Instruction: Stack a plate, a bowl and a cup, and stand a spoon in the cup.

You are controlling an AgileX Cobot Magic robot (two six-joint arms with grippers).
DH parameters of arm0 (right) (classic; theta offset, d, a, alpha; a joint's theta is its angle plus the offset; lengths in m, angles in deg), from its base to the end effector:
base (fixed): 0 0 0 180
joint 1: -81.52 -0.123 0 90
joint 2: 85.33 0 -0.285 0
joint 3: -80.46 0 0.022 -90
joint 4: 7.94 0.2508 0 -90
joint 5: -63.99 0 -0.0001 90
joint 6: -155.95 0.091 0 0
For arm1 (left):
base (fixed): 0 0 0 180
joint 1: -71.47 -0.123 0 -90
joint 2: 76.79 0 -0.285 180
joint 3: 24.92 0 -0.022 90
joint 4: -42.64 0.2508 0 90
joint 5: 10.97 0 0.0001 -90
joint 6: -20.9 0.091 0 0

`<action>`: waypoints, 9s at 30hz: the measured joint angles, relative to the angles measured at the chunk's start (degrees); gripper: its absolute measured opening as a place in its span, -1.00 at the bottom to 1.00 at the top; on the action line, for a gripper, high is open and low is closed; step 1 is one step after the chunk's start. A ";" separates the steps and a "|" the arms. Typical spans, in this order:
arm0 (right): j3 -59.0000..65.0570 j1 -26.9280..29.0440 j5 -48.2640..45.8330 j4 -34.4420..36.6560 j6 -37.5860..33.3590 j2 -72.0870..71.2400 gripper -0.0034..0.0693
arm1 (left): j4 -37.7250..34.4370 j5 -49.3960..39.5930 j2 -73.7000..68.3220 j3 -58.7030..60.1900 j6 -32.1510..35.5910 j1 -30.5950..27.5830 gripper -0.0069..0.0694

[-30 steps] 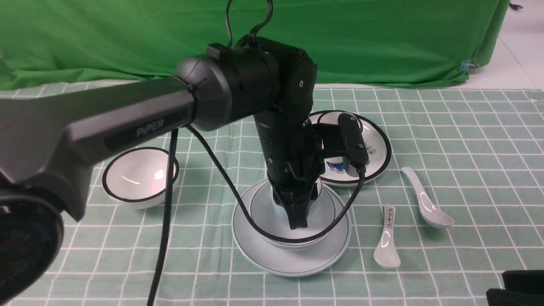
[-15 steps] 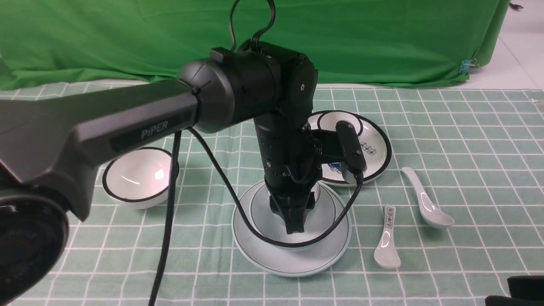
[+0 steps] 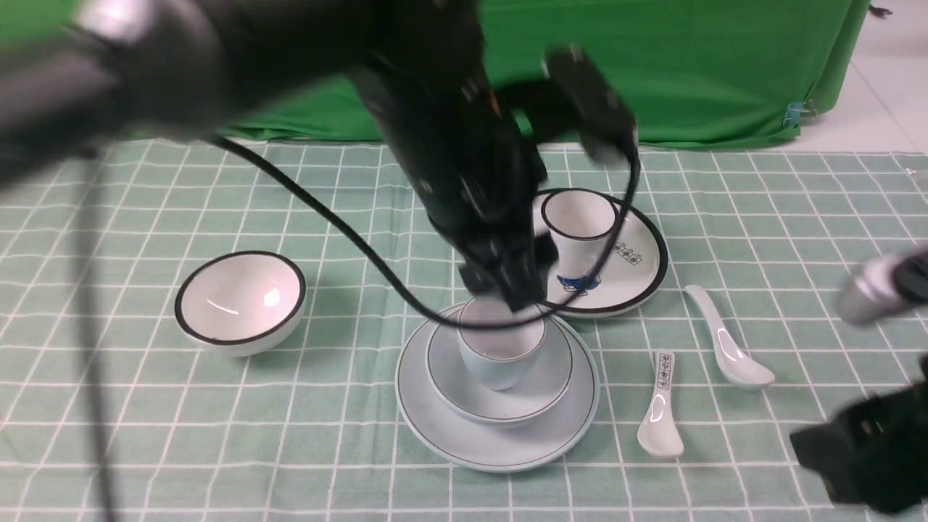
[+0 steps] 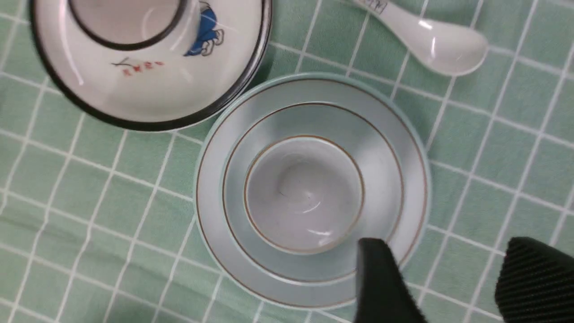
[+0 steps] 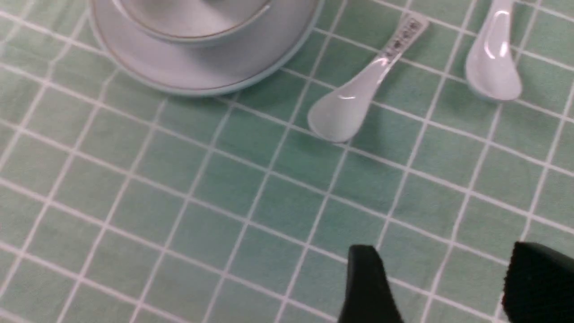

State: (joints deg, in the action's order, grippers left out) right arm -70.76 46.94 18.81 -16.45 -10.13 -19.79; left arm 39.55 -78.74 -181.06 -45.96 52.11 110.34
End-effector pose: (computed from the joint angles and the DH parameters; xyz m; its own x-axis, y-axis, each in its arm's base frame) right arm 0.1642 0.1016 0.3169 -0.6870 -0.3076 -0.6584 -0.4175 0.9086 0.0111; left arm 0.2780 -0.2299 0.3711 -0.2661 0.8567 -0.4419 0.8997 0.3853 0.2052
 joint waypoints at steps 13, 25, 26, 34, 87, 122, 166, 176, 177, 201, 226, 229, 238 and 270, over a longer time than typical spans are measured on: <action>-22.26 20.25 -0.35 8.51 -18.35 36.36 0.30 | -6.06 27.47 43.72 41.89 -11.28 0.02 -0.80; -40.31 21.70 -1.16 9.68 -23.97 59.25 0.30 | -19.02 55.47 64.70 65.85 -8.00 0.02 -0.80; -41.12 21.91 -1.16 9.68 -23.97 60.31 0.30 | -19.13 55.55 64.99 65.90 -7.93 0.02 -0.80; -46.09 22.67 -1.23 10.16 -24.09 67.28 0.16 | -19.54 54.90 65.33 66.09 -7.73 0.02 -0.79; 5.83 -8.05 85.33 -13.79 -4.73 21.48 -0.44 | -13.66 47.25 65.33 66.16 -4.53 0.02 -0.79; 4.50 2.44 113.00 -12.91 1.61 47.14 -0.43 | -13.18 46.37 65.33 66.16 -4.51 0.02 -0.79; 24.51 -4.67 52.47 -53.92 55.74 -11.83 -0.73 | -11.86 71.91 74.48 88.61 -4.39 0.02 -0.79; 25.91 -4.44 46.56 -50.54 57.36 -13.84 -0.67 | -10.73 69.30 74.48 89.17 -4.39 0.02 -0.79; 26.24 -3.15 45.77 -50.27 57.17 -15.37 -0.68 | -10.60 69.24 74.48 89.17 -4.39 0.02 -0.79; 48.76 28.09 50.94 -48.96 48.62 -57.68 -0.86 | -10.51 68.79 74.38 89.22 -4.39 0.02 -0.79; 48.76 29.77 33.10 12.90 -23.73 -57.68 -0.86 | -10.38 68.67 74.38 89.22 -4.39 0.02 -0.79; 48.76 29.77 32.69 12.86 -23.73 -57.68 -0.86 | -10.38 68.67 74.38 89.22 -4.39 0.02 -0.79; 48.76 29.77 32.69 12.78 -23.68 -57.68 -0.85 | -10.38 68.67 74.38 89.22 -4.39 0.02 -0.79; 48.76 29.77 32.17 12.78 -23.68 -57.69 -0.68 | -2.65 60.42 96.39 98.53 -22.67 -38.15 -0.79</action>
State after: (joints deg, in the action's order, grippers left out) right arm -22.00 76.71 50.99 -3.66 -33.82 -77.48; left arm 36.90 -18.31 -84.68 52.57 29.44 72.18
